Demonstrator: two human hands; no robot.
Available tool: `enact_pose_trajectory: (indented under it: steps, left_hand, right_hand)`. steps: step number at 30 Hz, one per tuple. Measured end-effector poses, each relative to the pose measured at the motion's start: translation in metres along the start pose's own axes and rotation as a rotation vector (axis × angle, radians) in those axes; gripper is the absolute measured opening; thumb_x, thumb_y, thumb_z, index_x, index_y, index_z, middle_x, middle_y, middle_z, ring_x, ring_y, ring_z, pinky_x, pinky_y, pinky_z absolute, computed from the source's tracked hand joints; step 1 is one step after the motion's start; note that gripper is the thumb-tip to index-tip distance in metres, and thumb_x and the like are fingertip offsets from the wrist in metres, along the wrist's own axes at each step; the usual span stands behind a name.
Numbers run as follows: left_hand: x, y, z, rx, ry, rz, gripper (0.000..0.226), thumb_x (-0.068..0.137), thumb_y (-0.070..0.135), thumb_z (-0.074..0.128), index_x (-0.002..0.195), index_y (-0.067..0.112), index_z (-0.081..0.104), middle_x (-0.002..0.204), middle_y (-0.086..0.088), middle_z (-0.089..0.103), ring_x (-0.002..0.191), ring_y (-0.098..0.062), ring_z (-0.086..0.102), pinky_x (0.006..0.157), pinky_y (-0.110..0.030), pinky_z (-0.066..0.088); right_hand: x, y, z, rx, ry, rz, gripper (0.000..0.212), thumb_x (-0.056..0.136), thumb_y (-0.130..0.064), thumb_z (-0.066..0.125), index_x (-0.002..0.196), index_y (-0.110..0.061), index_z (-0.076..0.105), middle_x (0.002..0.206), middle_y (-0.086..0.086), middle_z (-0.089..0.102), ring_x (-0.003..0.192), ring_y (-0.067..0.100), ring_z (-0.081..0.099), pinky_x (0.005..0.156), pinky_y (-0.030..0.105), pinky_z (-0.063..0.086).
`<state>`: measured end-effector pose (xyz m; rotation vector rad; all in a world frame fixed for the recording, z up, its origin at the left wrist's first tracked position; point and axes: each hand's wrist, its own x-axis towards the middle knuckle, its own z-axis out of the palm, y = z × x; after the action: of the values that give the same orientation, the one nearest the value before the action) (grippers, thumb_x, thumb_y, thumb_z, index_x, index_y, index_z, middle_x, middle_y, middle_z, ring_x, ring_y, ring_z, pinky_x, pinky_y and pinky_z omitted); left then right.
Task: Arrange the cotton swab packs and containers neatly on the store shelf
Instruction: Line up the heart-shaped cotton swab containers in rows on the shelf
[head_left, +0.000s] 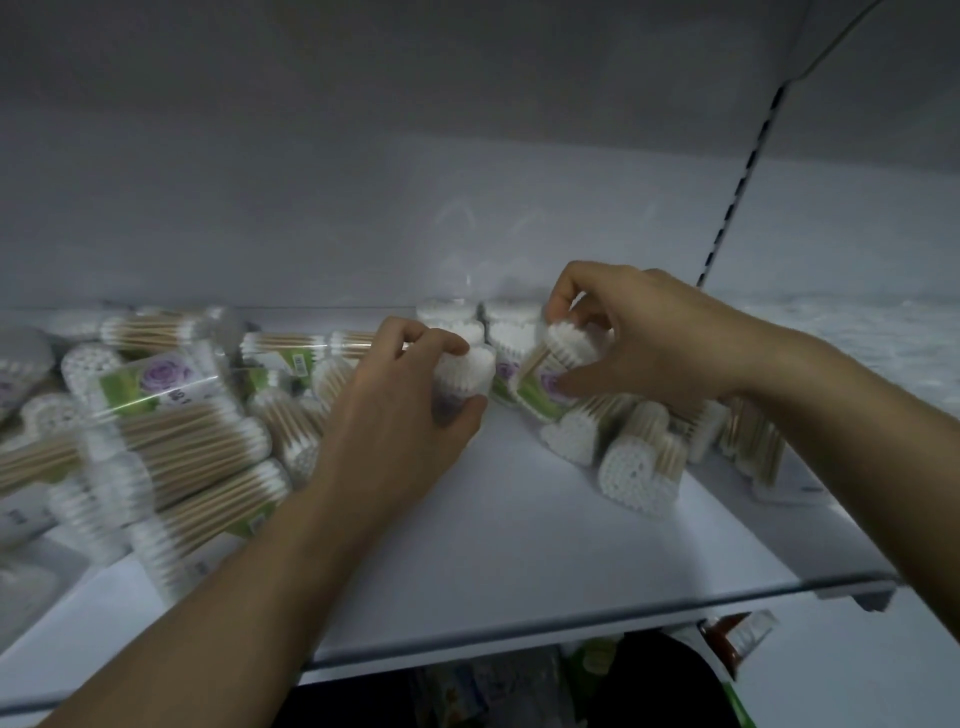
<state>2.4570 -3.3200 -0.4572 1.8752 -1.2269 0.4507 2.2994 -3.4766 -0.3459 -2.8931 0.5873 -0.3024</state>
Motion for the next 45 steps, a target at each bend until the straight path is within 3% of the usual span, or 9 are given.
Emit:
enact_pose_trajectory:
  steps: [9,15,20,26,30,34,38,41,45]
  left_hand:
    - [-0.001,0.000,-0.001,-0.007,-0.001,0.009,0.040,0.077,0.034,0.075,0.114,0.023,0.069,0.114,0.003,0.055,0.081,-0.009,0.052,0.069,-0.016,0.032]
    - [-0.003,0.000,0.000,0.014,-0.006,-0.010,0.041,0.079,0.034,0.078,0.117,0.023,0.067,0.115,0.005,0.055,0.082,-0.015,0.061,0.073,-0.025,0.044]
    - [-0.003,0.003,-0.001,0.028,-0.017,-0.025,0.043,0.080,0.039,0.075,0.120,0.024,0.066,0.116,0.005,0.055,0.083,-0.013,0.061,0.076,-0.027,0.048]
    - [-0.003,0.002,-0.002,0.044,-0.044,-0.030,0.049,0.081,0.042,0.074,0.125,0.021,0.066,0.119,0.004,0.055,0.085,-0.015,0.064,0.079,-0.030,0.051]
    - [-0.003,0.003,-0.002,0.032,-0.035,-0.027,0.050,0.080,0.041,0.075,0.125,0.021,0.066,0.120,0.004,0.054,0.087,-0.013,0.061,0.080,-0.032,0.052]
    - [-0.003,0.004,-0.003,0.010,0.011,0.011,0.051,0.080,0.040,0.078,0.125,0.018,0.065,0.122,0.000,0.052,0.094,-0.007,0.053,0.082,-0.031,0.050]
    - [-0.001,0.011,-0.006,0.010,0.051,0.112,0.046,0.084,0.037,0.070,0.122,0.012,0.066,0.123,-0.007,0.054,0.106,-0.022,0.058,0.088,-0.036,0.051]
    - [-0.002,0.022,-0.007,0.052,0.084,0.232,0.033,0.086,0.026,0.068,0.115,0.010,0.069,0.119,-0.010,0.057,0.105,-0.030,0.058,0.087,-0.041,0.048]
    - [-0.003,0.043,-0.002,0.115,-0.015,0.460,0.027,0.087,0.016,0.063,0.112,0.010,0.070,0.114,-0.008,0.062,0.101,-0.032,0.058,0.079,-0.049,0.050]
  right_hand:
    - [0.023,0.001,0.029,-0.084,-0.007,-0.061,0.063,0.068,-0.048,0.088,0.123,-0.036,0.059,0.108,-0.009,0.054,0.095,0.013,0.054,0.068,0.012,0.036]
    - [0.019,0.006,0.051,0.062,0.145,-0.010,0.085,0.064,-0.053,0.090,0.136,-0.030,0.050,0.124,-0.002,0.049,0.099,0.014,0.050,0.070,0.011,0.034]
    - [0.013,0.006,0.040,0.075,0.049,0.022,0.091,0.065,-0.055,0.086,0.144,-0.033,0.046,0.135,-0.006,0.044,0.108,0.010,0.047,0.089,0.023,0.038]
    - [0.016,0.009,0.044,0.043,0.033,-0.006,0.082,0.069,-0.040,0.089,0.141,-0.027,0.052,0.135,0.000,0.048,0.109,0.014,0.051,0.088,0.021,0.037]
    - [0.009,0.012,0.026,0.070,0.024,-0.028,0.084,0.068,-0.059,0.082,0.141,-0.035,0.049,0.135,-0.005,0.049,0.108,0.012,0.056,0.094,0.027,0.047]
    - [0.013,0.035,-0.014,0.100,0.184,0.001,0.040,0.093,-0.032,0.067,0.132,-0.031,0.057,0.129,-0.004,0.059,0.108,0.016,0.062,0.085,0.030,0.050]
    - [0.020,0.057,-0.027,-0.172,-0.100,0.041,0.058,0.086,-0.006,0.063,0.137,-0.032,0.053,0.137,-0.001,0.052,0.111,0.012,0.049,0.087,0.023,0.035]
    - [0.027,0.061,-0.020,-0.234,-0.296,0.043,0.062,0.089,-0.019,0.070,0.144,-0.036,0.046,0.144,-0.002,0.045,0.117,0.014,0.045,0.092,0.023,0.032]
    - [0.038,0.071,0.000,-0.192,-0.261,0.031,0.043,0.094,-0.029,0.068,0.135,-0.034,0.055,0.143,0.000,0.053,0.125,0.022,0.052,0.100,0.030,0.042]
